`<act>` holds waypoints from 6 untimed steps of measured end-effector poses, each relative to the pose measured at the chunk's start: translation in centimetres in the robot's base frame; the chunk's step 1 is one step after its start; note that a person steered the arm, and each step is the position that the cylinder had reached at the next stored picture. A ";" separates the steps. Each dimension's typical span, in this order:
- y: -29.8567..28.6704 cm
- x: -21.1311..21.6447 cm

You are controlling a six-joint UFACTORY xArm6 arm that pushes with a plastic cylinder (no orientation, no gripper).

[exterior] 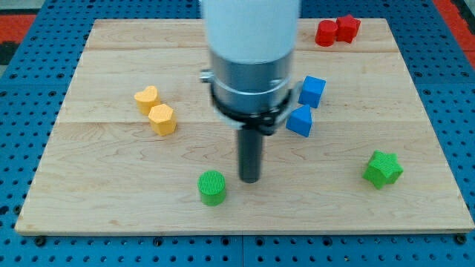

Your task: Move your arm to the bottom right

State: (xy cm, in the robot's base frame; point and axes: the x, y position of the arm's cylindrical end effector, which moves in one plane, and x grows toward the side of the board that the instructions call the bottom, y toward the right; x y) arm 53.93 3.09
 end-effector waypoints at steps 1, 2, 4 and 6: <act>7.3 -0.7; 13.5 -2.9; 23.2 -2.0; 14.7 1.6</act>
